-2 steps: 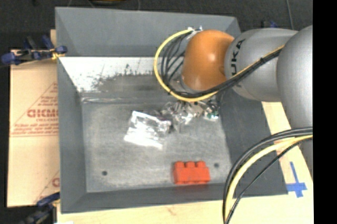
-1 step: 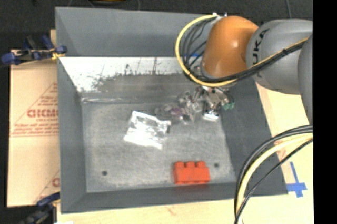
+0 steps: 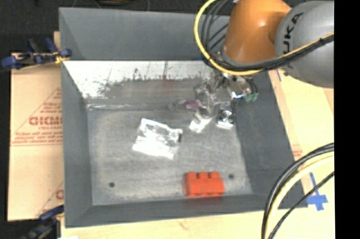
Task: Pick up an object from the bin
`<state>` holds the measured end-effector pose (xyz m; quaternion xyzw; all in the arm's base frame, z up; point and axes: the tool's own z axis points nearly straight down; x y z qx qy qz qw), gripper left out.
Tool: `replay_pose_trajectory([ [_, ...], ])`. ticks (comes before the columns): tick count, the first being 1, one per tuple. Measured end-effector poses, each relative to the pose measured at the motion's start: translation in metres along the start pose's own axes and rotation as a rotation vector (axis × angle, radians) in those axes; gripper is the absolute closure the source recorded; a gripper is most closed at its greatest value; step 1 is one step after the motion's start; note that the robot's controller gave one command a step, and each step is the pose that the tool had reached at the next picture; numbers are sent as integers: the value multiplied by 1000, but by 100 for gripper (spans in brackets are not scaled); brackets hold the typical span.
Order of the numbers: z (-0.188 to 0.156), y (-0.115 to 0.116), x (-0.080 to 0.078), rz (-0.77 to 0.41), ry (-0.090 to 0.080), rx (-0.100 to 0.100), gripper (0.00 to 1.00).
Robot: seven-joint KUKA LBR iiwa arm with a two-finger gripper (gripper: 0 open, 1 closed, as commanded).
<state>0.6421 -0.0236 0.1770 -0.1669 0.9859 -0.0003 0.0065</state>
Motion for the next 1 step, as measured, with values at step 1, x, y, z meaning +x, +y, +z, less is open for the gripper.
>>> replay_pose_trajectory([
  [1,-85,-7,-4,9,-1,4,100],
])
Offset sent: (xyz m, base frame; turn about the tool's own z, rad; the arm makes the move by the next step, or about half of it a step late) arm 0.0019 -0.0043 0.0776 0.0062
